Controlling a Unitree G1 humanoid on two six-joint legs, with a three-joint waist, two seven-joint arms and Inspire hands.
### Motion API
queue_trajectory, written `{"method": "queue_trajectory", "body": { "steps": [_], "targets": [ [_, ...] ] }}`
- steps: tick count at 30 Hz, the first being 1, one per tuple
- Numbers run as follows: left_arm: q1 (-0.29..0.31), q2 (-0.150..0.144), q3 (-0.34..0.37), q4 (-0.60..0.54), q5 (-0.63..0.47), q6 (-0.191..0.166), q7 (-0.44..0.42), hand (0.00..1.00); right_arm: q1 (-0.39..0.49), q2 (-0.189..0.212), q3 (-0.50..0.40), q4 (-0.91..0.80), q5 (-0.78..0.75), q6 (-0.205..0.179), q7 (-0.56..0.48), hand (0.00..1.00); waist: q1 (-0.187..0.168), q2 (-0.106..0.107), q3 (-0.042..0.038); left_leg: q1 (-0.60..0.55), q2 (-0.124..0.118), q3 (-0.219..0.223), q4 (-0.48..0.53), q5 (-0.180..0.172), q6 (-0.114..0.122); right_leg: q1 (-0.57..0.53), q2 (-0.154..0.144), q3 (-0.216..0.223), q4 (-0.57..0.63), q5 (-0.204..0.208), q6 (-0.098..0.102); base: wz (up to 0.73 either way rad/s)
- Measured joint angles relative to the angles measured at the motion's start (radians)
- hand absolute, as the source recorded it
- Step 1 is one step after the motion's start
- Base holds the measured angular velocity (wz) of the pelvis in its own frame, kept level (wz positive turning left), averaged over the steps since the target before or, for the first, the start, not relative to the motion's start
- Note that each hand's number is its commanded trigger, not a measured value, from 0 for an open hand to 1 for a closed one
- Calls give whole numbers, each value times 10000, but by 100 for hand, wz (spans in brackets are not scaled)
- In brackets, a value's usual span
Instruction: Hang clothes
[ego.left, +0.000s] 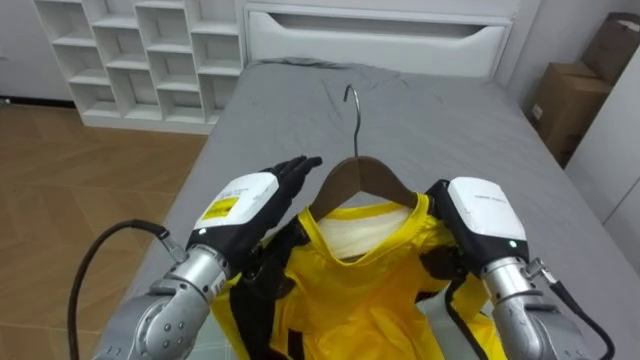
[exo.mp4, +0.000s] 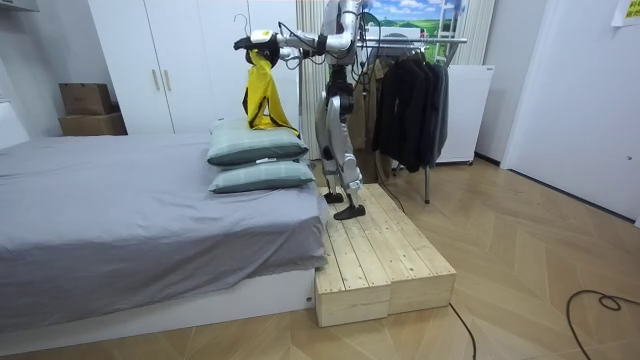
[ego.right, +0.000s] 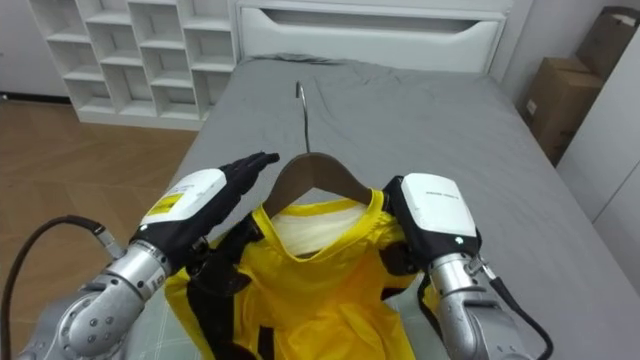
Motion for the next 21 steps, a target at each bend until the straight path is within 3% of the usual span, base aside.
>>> {"method": "queue_trajectory", "body": {
  "steps": [8,11,21],
  "targets": [
    [34,3,-4,22,-401,-67,7,0,124,0,0,74,138,-8,-1,100,-42,-59,18,2,-5,-2,-16,0,0,24,5,0,-8,-1,1,0],
    [105,-2,-1,421,-476,-270,63,0,267,0,-8,111,166,-32,-2,100,-64,-58,18,70,-4,-2,-17,0,0,144,11,1,-28,-4,5,0],
    [442,-21,21,620,-471,-276,182,0,876,0,-45,430,194,-214,-42,100,-3,-6,-4,46,9,22,-5,0,0,167,35,-14,-120,7,0,0]
  ]
}}
